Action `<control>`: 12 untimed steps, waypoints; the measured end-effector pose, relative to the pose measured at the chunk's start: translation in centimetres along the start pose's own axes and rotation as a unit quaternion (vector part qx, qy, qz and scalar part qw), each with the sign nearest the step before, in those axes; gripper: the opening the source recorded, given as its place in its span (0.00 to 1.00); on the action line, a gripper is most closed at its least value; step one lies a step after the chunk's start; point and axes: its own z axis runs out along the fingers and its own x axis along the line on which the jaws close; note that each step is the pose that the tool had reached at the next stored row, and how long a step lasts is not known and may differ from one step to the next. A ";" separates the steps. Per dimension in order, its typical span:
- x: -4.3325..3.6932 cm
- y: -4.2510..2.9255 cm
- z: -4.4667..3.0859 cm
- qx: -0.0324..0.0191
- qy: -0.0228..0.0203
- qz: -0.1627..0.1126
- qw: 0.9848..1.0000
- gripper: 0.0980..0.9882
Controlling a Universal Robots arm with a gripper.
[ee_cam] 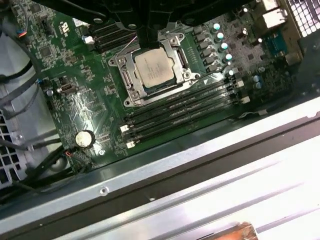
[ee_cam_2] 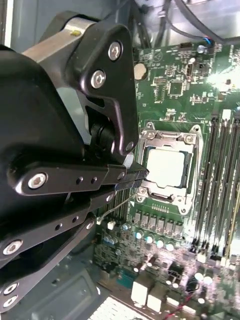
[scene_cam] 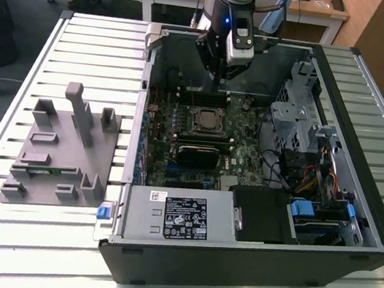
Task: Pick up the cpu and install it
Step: 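Install the first cpu locking lever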
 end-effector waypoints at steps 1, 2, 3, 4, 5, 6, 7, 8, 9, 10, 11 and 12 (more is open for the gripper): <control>0.00 0.00 0.02 0.000 -0.001 -0.007 1.000 0.01; 0.00 0.00 0.05 -0.001 -0.001 -0.015 1.000 0.01; 0.00 0.00 0.09 -0.001 -0.002 -0.025 1.000 0.01; 0.00 0.00 0.12 -0.001 -0.002 -0.034 0.999 0.01; 0.00 0.00 0.14 -0.001 -0.003 -0.042 0.999 0.01; 0.00 0.00 0.17 -0.001 -0.003 -0.052 0.999 0.01; 0.00 0.00 0.20 -0.001 -0.004 -0.061 0.998 0.01; 0.00 0.00 0.24 -0.002 -0.004 -0.070 0.998 0.01; 0.00 0.00 0.27 -0.002 -0.006 -0.077 0.997 0.01; 0.00 0.00 0.30 -0.003 -0.007 -0.082 0.997 0.01; 0.00 0.00 0.33 -0.003 -0.010 -0.086 0.996 0.01; 0.00 0.00 0.37 -0.004 -0.012 -0.091 0.996 0.01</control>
